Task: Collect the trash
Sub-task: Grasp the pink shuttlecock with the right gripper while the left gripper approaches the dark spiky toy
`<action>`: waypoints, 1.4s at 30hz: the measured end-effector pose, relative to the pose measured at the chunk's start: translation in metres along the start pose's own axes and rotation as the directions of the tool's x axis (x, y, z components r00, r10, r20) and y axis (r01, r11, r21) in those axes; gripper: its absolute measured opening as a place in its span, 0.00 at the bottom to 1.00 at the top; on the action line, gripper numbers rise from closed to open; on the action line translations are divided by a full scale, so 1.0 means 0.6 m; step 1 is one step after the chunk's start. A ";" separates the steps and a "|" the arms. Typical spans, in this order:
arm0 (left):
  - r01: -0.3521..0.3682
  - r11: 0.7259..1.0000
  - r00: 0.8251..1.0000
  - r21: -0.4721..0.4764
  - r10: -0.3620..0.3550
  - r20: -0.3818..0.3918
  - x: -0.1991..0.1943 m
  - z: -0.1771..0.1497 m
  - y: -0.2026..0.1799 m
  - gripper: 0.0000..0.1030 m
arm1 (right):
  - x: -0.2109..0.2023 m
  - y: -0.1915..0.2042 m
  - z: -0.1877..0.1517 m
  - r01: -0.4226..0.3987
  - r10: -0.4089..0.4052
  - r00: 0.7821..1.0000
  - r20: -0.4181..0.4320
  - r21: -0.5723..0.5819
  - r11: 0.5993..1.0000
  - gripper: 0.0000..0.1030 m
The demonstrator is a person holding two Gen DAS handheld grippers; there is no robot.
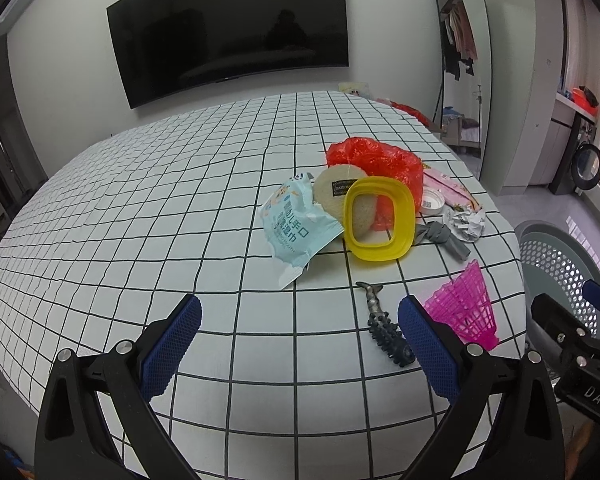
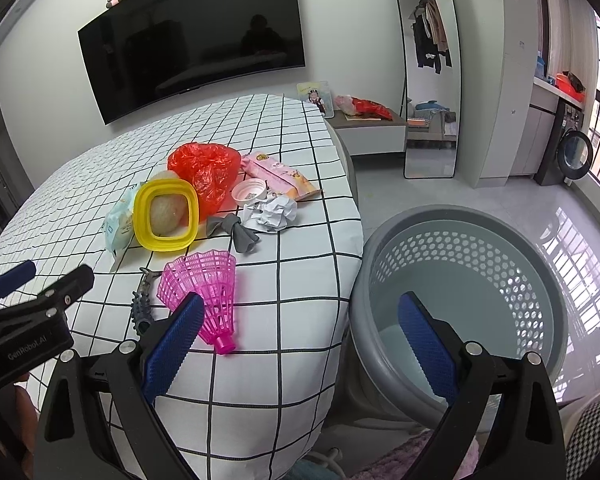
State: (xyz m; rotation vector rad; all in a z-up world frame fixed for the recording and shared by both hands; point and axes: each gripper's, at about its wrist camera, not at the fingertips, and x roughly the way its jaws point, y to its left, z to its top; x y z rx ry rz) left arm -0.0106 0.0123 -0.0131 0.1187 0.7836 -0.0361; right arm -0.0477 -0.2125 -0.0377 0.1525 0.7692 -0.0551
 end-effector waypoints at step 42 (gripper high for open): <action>0.069 0.997 0.993 -0.040 -0.072 -0.092 0.050 -0.019 0.015 0.94 | 0.082 0.053 0.013 -0.140 0.128 0.985 -0.114 -0.104 0.985 0.49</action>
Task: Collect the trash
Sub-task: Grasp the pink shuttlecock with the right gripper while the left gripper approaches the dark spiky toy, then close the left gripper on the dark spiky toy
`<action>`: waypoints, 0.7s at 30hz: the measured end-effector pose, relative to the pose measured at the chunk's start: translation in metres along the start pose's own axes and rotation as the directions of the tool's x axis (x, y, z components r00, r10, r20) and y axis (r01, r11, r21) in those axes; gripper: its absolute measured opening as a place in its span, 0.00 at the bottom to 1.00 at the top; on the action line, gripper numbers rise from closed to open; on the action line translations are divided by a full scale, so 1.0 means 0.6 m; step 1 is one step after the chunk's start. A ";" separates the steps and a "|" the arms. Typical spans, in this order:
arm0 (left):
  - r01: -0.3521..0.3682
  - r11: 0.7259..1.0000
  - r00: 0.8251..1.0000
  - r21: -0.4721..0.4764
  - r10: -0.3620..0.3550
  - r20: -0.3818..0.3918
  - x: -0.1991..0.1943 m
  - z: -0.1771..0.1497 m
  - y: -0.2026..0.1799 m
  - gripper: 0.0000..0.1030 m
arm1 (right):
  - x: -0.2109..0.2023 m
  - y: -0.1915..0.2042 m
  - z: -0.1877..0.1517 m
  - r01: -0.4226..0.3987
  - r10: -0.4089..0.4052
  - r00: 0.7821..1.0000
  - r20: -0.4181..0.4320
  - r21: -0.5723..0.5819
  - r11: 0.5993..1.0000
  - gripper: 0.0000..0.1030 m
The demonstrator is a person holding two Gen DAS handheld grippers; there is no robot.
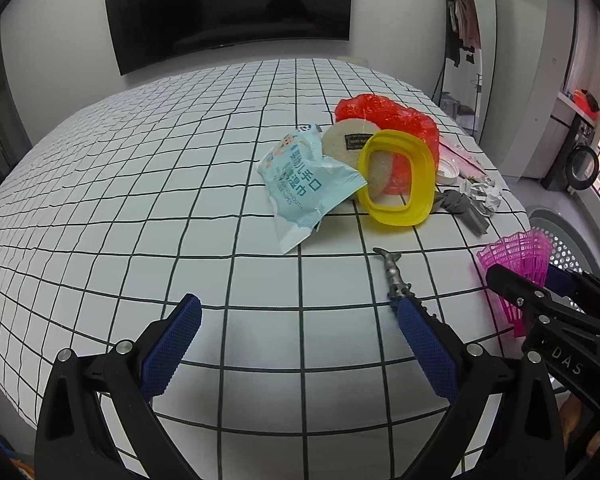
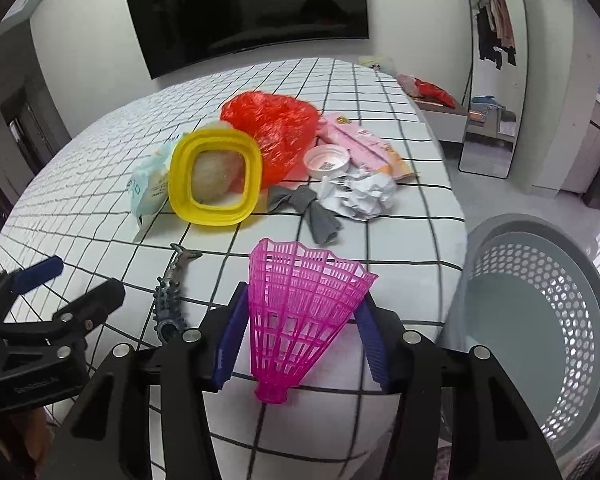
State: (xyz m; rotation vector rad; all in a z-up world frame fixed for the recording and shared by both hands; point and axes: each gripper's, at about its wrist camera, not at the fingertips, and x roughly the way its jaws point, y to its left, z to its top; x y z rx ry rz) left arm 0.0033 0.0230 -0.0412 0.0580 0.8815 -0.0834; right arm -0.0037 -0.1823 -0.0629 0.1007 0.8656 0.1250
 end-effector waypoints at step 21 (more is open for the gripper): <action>0.119 0.990 0.991 0.078 -0.113 -0.078 0.030 -0.007 -0.088 0.48 | -0.056 -0.117 -0.056 0.016 -0.020 1.000 0.017 0.196 0.981 0.49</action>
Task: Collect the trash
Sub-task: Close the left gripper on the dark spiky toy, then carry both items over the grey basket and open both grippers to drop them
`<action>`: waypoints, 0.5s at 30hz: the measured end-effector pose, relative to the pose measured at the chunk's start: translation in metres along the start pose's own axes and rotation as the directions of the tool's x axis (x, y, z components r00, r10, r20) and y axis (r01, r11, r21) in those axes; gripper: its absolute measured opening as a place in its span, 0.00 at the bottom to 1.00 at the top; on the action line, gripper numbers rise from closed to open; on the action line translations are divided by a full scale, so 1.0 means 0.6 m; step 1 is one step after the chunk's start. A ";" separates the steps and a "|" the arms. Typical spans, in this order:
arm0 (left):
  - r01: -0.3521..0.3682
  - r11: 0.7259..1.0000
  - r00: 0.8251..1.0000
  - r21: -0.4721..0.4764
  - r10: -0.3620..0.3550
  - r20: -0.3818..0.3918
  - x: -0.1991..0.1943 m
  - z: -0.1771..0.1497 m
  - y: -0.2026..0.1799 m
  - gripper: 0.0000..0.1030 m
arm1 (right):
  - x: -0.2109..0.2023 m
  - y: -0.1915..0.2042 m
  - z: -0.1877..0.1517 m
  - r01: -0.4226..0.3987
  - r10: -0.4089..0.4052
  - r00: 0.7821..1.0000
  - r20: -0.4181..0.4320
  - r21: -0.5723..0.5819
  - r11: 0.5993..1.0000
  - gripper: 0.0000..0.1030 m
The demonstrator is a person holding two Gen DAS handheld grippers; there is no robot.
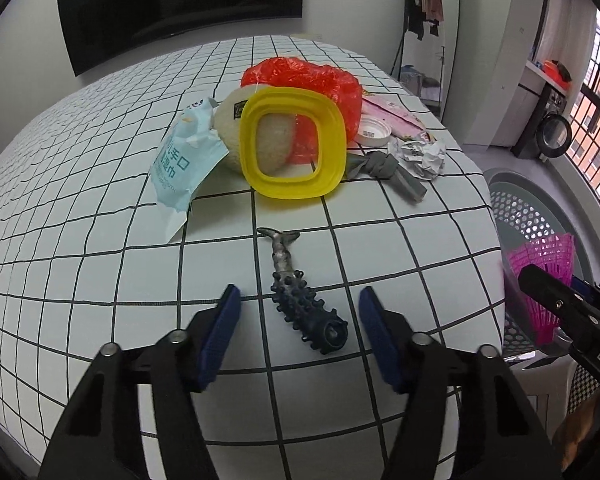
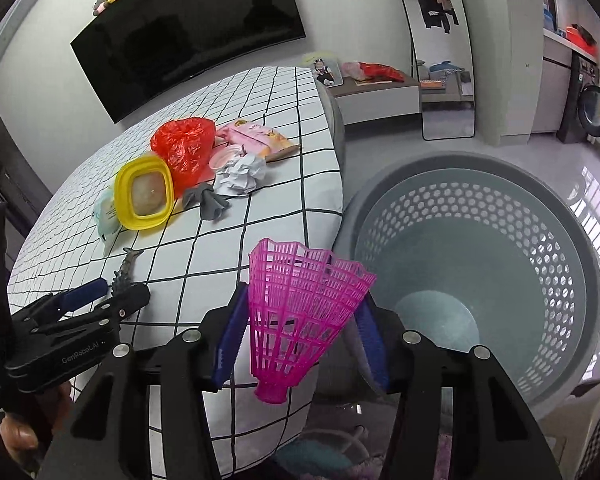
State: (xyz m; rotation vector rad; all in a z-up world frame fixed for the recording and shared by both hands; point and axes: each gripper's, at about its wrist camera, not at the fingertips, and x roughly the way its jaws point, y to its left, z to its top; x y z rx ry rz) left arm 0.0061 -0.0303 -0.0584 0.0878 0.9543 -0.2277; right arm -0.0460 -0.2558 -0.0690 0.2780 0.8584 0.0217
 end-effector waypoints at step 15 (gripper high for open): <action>0.068 0.994 0.994 0.088 -0.075 0.080 -0.042 0.026 -0.056 0.28 | -0.023 -0.055 0.004 0.024 -0.026 0.999 0.041 0.056 0.998 0.49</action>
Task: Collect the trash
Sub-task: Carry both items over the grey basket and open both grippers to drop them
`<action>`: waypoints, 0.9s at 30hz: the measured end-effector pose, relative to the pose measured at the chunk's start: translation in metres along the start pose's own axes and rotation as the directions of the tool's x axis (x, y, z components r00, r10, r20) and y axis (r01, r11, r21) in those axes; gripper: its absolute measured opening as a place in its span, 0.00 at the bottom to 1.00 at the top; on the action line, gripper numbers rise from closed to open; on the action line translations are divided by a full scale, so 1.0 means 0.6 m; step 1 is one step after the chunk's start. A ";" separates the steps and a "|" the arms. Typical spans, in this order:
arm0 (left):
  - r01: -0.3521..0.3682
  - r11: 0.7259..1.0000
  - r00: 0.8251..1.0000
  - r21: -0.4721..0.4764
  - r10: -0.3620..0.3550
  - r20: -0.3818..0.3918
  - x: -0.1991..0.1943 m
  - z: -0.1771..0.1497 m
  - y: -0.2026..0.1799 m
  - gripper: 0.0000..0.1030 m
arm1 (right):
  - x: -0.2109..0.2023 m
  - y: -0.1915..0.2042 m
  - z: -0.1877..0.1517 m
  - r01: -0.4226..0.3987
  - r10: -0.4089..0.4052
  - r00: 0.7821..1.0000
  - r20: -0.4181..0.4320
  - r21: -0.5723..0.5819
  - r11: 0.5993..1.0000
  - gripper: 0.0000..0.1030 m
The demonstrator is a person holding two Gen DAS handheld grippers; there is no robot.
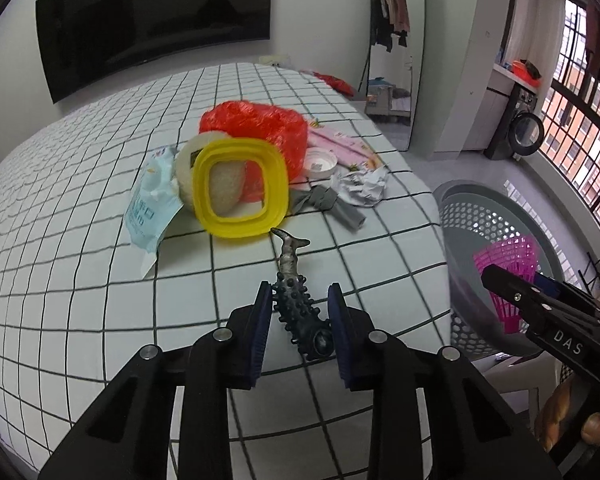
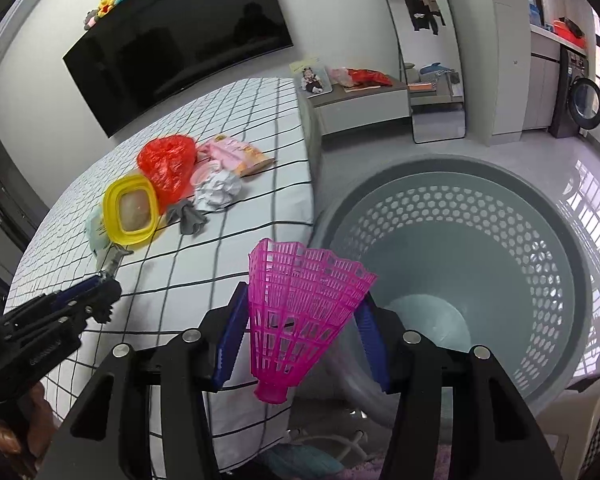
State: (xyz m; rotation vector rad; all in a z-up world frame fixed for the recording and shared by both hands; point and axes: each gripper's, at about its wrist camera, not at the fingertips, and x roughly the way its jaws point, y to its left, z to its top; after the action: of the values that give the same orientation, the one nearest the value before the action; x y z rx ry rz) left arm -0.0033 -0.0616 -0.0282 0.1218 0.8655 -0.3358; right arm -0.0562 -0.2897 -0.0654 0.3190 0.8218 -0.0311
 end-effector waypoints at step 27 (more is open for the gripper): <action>0.241 0.924 0.970 0.296 -0.222 -0.100 0.113 0.060 -0.309 0.30 | -0.037 -0.240 -0.017 0.172 -0.174 0.985 -0.007 0.221 0.960 0.56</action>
State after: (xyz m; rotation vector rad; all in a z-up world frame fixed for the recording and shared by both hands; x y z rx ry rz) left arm 0.0009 -0.2606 -0.0507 0.3216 0.8888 -0.6925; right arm -0.1004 -0.4257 -0.0942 0.4554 0.8337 -0.2897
